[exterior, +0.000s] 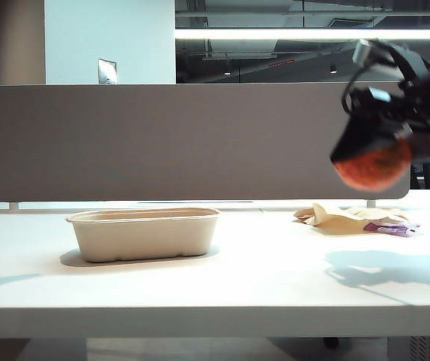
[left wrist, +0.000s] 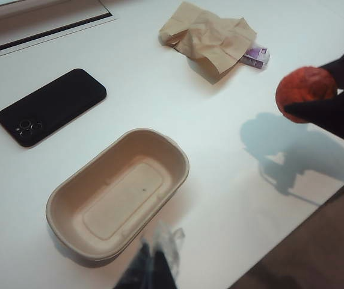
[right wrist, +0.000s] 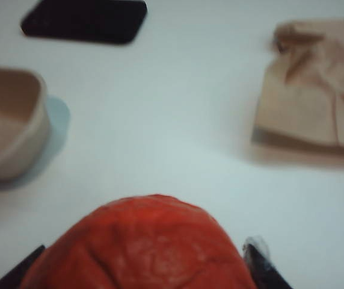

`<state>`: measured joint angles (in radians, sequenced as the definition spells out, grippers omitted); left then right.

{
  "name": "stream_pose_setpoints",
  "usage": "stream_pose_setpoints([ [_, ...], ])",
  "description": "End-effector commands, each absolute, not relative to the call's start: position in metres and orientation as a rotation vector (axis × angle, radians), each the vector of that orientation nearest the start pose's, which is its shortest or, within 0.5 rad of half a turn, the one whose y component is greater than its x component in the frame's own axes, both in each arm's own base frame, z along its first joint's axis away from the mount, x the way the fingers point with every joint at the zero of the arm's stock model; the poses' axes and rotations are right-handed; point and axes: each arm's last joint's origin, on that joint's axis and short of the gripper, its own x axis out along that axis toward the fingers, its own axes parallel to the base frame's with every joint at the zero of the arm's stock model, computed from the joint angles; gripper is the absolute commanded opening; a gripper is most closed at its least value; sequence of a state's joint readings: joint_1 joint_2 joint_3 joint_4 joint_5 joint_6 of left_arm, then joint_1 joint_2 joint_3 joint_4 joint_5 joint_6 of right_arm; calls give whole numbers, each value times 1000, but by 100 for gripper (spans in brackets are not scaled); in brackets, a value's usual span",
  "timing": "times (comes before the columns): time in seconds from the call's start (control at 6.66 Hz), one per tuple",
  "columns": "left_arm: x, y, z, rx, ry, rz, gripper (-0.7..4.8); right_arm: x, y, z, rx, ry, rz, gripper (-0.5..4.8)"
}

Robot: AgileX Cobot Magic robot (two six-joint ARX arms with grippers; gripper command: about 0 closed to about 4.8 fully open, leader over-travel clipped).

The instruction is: Pick up the orange and place it into the paper lunchbox.

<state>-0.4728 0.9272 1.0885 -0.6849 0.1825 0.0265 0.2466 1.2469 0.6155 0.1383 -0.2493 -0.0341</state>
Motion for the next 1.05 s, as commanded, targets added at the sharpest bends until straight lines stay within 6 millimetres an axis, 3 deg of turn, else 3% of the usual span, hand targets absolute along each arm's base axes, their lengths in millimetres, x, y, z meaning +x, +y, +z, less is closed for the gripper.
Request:
stream_pose_setpoints([
  [0.15,155,-85,368,99,498,-653,-5,255,76,246,-31,370,537,345],
  [0.6,155,-85,368,99,498,-653,-5,261,84,272,-24,288,611,345],
  [0.9,155,-86,368,90,499,-680,-5,271,105,282,-32,268,680,345],
  [1.05,154,-86,368,88,501,-689,-6,282,131,284,-41,266,745,346],
])
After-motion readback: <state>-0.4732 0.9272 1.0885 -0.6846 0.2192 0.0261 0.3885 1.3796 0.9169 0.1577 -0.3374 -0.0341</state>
